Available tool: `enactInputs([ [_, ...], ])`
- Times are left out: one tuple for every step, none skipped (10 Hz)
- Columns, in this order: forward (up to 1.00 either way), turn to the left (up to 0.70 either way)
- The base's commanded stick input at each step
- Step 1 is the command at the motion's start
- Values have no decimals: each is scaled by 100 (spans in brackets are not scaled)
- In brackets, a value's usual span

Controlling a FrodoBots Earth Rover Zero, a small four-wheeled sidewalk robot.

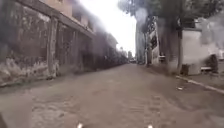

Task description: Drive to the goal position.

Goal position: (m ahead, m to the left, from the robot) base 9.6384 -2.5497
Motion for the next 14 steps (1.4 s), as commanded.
enactInputs([
  [100,7],
  [100,7],
  [100,7],
  [100,7],
  [100,-33],
  [100,-33],
  [100,-33],
  [100,-33],
  [100,-33],
  [100,-33],
  [100,-33],
  [100,-33],
  [100,-33],
  [100,7],
])
